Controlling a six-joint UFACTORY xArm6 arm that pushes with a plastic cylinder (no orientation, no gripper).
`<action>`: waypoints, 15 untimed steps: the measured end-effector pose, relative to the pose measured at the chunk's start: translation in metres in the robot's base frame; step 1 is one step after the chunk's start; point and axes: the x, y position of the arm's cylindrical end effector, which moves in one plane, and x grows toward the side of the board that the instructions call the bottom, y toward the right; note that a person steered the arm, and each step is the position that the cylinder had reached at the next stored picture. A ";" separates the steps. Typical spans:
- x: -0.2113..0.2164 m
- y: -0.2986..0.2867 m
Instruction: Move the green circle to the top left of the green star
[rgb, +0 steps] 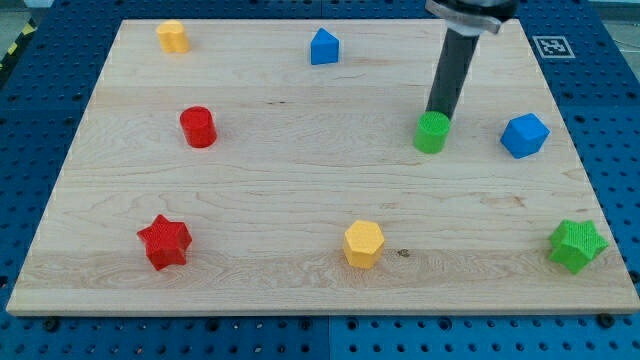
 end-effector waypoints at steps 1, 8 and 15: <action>0.010 -0.001; 0.067 -0.045; 0.114 0.048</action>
